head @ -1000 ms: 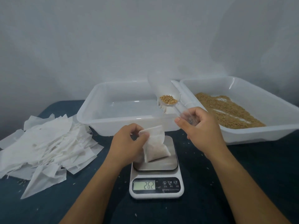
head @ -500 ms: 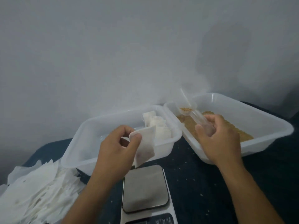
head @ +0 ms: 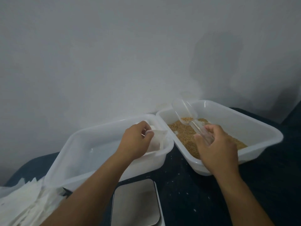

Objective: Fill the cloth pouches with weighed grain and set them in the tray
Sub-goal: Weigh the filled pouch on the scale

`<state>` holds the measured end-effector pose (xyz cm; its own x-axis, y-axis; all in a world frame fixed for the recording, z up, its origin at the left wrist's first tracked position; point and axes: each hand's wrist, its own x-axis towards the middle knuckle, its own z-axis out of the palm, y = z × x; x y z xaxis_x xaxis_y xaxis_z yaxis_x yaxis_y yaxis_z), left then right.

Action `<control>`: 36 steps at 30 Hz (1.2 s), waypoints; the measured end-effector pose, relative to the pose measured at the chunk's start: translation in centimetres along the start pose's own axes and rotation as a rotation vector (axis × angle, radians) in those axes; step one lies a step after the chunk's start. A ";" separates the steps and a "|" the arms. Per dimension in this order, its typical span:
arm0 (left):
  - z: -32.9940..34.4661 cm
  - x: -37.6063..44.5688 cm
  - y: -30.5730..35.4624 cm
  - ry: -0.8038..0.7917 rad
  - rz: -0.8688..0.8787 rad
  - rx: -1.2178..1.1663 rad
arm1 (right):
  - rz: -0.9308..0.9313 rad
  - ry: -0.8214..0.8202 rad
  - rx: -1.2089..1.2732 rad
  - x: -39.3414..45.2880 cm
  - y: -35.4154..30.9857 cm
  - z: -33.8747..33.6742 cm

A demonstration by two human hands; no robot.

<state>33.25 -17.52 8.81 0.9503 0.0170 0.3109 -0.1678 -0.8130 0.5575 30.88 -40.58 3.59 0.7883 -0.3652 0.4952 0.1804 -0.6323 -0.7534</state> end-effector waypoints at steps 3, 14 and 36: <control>0.5 0.1 -0.7 -0.056 -0.031 -0.007 | 0.021 -0.011 -0.021 0.1 0.2 0.0; 2.2 1.4 -2.3 -0.351 -0.194 0.158 | 0.094 -0.114 -0.221 0.0 0.0 -0.2; -6.8 -16.8 -10.4 0.294 -0.131 -0.099 | 0.071 -0.496 -0.610 1.4 0.6 -0.4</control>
<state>17.28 -5.40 3.00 0.8516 0.2960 0.4325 -0.0879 -0.7329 0.6747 31.85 -41.73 3.94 0.9820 -0.1625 0.0958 -0.1220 -0.9346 -0.3342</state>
